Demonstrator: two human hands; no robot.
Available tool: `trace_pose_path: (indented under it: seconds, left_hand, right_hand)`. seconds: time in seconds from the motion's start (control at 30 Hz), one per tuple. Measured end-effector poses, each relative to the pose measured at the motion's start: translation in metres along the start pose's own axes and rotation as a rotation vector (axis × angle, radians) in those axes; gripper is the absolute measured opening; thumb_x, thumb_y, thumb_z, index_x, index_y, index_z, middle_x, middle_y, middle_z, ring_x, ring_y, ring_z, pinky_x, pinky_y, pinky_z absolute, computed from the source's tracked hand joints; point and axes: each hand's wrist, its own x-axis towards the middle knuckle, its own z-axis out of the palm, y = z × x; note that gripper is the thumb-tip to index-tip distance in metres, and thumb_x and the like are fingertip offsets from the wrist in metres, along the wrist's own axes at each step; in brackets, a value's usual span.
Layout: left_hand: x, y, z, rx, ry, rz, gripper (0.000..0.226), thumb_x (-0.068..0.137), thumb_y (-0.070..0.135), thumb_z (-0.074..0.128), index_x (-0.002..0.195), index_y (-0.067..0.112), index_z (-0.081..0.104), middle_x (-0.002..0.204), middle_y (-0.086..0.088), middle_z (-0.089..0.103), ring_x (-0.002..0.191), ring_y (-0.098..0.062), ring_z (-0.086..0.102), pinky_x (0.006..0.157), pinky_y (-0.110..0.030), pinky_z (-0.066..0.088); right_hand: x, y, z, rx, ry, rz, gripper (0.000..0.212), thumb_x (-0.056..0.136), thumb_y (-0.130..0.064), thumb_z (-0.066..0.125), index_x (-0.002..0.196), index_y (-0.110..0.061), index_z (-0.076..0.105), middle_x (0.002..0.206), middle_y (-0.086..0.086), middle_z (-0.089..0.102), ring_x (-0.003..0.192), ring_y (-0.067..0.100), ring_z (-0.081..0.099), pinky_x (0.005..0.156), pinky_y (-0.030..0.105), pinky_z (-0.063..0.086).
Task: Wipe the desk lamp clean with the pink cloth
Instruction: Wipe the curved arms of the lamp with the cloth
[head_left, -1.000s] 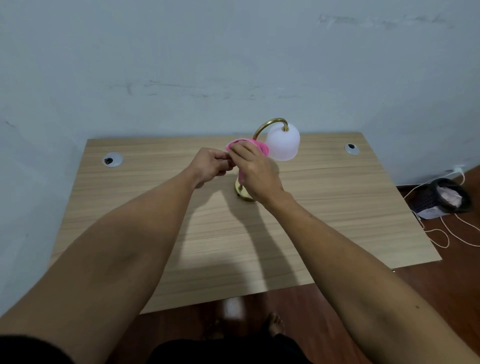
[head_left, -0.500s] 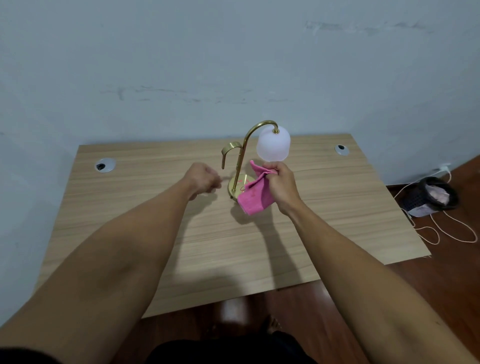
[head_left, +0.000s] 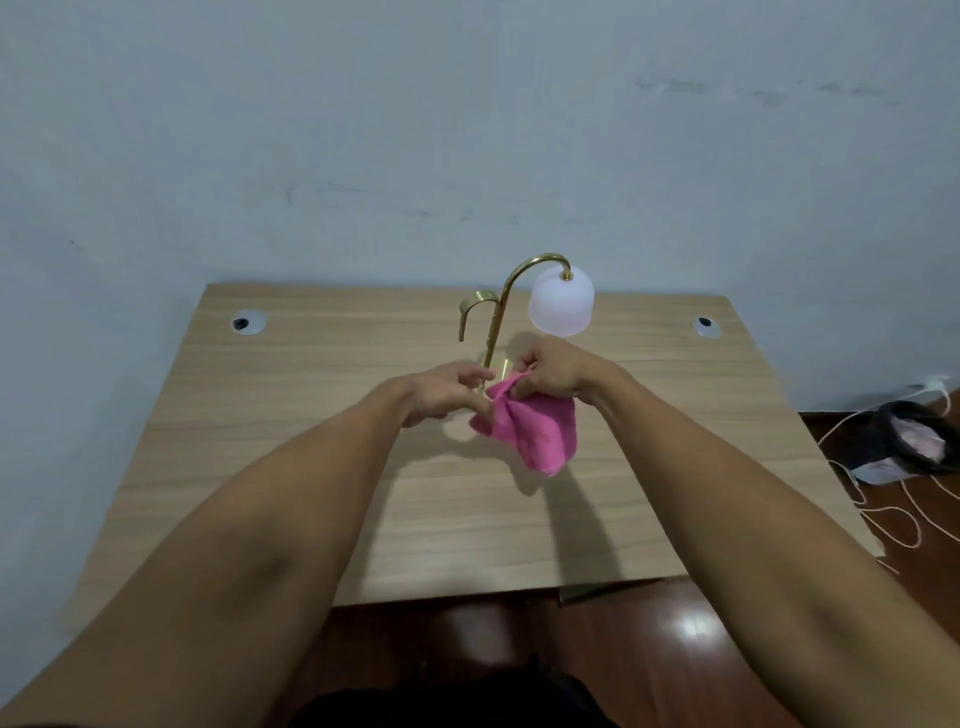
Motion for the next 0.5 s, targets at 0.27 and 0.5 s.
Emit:
trace_pose_path:
  seconds: [0.27,0.5]
  left_hand:
    - [0.012,0.014,0.026,0.054,-0.012,0.026,0.018,0.077,0.015,0.087,0.093,0.013,0.081,0.092,-0.005,0.077,0.096,-0.026,0.069,0.087,-0.035,0.055]
    - [0.014,0.021,0.038,-0.246,0.056,-0.032,0.037,0.083,0.023,0.084,0.115,0.009,0.076,0.114,-0.010,0.076,0.109,-0.026,0.069,0.107,-0.039,0.054]
  right_hand:
    - [-0.008,0.029,-0.024,0.182,-0.137,-0.015,0.022,0.080,-0.006,0.083,0.069,-0.009,0.064,0.063,-0.001,0.064,0.066,0.018,0.058,0.060,0.030,0.049]
    - [-0.015,0.082,-0.031,0.811,-0.357,0.123,0.050,0.091,-0.017,0.074,0.132,0.007,0.059,0.119,0.019,0.064,0.108,0.031,0.062,0.099,0.045,0.052]
